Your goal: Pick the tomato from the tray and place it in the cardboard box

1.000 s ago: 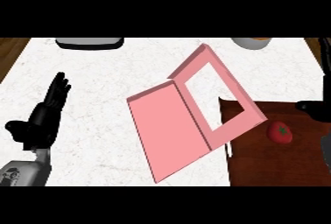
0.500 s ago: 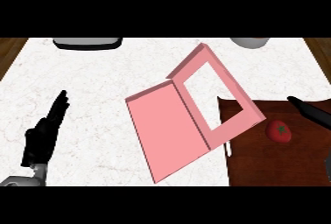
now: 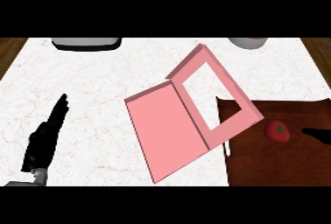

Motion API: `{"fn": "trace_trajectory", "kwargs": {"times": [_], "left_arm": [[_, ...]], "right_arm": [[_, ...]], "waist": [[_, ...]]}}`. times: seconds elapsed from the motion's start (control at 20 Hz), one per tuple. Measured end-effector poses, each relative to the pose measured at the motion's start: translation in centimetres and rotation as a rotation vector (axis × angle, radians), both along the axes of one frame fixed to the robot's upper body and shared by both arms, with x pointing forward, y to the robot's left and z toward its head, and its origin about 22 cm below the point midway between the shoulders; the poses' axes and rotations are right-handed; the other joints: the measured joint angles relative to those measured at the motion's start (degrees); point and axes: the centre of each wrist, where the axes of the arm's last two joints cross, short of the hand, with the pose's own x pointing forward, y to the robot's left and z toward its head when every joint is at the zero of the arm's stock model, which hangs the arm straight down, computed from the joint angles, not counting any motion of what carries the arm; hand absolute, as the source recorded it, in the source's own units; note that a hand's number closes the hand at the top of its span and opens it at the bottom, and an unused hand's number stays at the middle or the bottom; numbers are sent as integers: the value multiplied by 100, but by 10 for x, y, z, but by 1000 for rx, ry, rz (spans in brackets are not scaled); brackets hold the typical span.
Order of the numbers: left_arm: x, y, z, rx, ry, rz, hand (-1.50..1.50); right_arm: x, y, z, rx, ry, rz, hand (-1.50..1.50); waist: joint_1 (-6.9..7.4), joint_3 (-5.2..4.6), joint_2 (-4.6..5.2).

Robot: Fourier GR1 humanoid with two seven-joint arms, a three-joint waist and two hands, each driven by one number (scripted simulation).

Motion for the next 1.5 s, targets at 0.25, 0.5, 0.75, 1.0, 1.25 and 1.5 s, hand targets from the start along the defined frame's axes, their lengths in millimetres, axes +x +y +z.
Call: {"fn": "trace_trajectory", "kwargs": {"times": [0.25, 0.5, 0.75, 1.0, 1.25, 1.5], "left_arm": [[1, -5, 0, -4, 3, -1, 0], [-1, -7, -4, -7, 6, -13, 0], [2, -10, -1, -9, 4, -9, 0], [-3, -6, 4, -5, 1, 0, 0], [-2, -9, 2, -6, 5, -2, 0], [4, -7, -3, -4, 5, -3, 0]], "right_arm": [[-4, 5, 20, -100, 323, 92, -150], [5, 35, 43, -116, 529, 149, -150], [10, 69, 42, -124, 624, 131, -150], [9, 84, 33, -133, 657, 89, -150], [14, 88, 18, -146, 706, 67, -150], [9, 87, 9, -151, 730, 57, -150]], "waist": [[3, -2, 0], [32, 6, 5], [34, 14, 9], [26, 20, 9], [25, 21, 12], [12, 20, 11]]}}
